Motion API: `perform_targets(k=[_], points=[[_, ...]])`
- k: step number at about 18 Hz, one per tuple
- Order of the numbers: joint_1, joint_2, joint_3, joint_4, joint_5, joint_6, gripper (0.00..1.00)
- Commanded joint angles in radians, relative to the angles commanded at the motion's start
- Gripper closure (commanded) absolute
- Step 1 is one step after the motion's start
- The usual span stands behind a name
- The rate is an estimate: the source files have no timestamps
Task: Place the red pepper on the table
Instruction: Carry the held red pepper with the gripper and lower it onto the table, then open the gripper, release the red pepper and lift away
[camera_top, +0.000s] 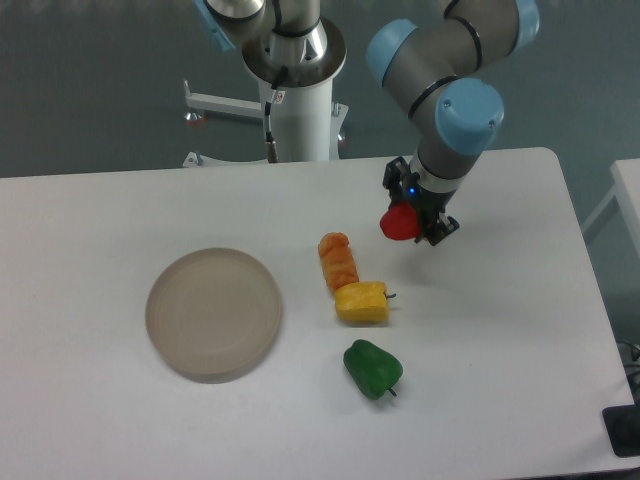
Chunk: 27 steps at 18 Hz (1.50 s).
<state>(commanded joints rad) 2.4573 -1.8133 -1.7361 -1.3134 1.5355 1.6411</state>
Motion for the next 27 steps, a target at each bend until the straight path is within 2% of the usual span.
perform_targets(k=[3,6,10,11,12,13,14,19,22,25,27], points=[[0.015,0.037,-0.115,0.072,0.000,0.031,0.70],[0.017,0.040,-0.155,0.092,0.000,0.036,0.69],[0.012,0.035,-0.197,0.123,0.000,0.037,0.62],[0.014,0.035,-0.203,0.134,0.000,0.037,0.52],[0.015,0.035,-0.204,0.134,0.000,0.037,0.37],[0.018,0.035,-0.204,0.135,0.000,0.037,0.15],[0.023,0.035,-0.203,0.135,0.000,0.037,0.00],[0.022,0.037,-0.186,0.135,0.000,0.029,0.00],[0.026,0.039,-0.100,0.114,-0.008,-0.007,0.00],[0.026,0.040,-0.059,0.103,-0.008,-0.058,0.00],[0.023,0.032,0.005,0.045,-0.008,-0.079,0.00]])
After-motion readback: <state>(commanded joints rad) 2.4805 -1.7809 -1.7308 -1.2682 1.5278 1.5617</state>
